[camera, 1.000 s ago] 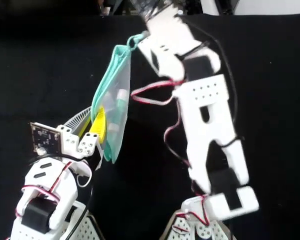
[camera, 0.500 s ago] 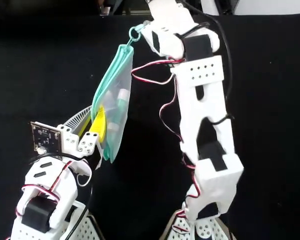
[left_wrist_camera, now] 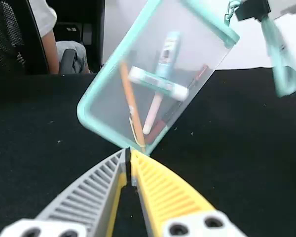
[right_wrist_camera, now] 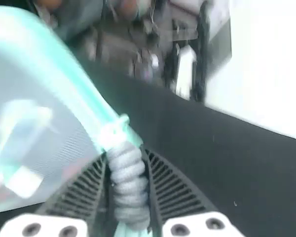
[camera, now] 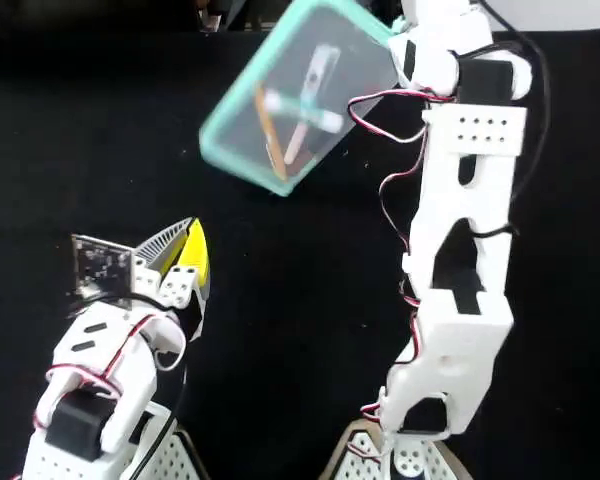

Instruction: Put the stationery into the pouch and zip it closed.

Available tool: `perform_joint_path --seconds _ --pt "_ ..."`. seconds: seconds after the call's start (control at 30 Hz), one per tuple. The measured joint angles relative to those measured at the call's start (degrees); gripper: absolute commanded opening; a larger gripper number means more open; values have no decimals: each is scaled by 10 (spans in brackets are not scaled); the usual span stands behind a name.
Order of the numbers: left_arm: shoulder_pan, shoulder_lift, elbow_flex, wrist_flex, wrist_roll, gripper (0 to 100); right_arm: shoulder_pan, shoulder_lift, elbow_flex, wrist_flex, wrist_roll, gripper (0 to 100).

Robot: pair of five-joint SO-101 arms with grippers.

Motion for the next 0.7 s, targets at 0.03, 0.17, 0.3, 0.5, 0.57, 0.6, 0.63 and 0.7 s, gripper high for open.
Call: perform_joint_path --seconds 0.03,0.17,0.3,0.5,0.57,0.6,0.63,0.7 --pt "0 0 0 0 1 30 -2 0 -1 1 0 12" --pt "0 0 0 0 0 30 1 0 -1 12 0 12" --pt "0 0 0 0 0 33 -3 0 -2 25 0 12" --pt "-1 0 0 -5 0 34 -35 -16 -16 97 24 12" --pt "-16 0 0 -13 0 34 -56 -40 -33 121 26 12" --pt "-29 0 0 -21 0 42 -69 -55 -44 135 26 12" --pt "-42 0 0 -27 2 66 -81 -69 -55 149 26 12" --pt "-73 0 0 -33 17 137 -105 -98 -69 175 27 12"
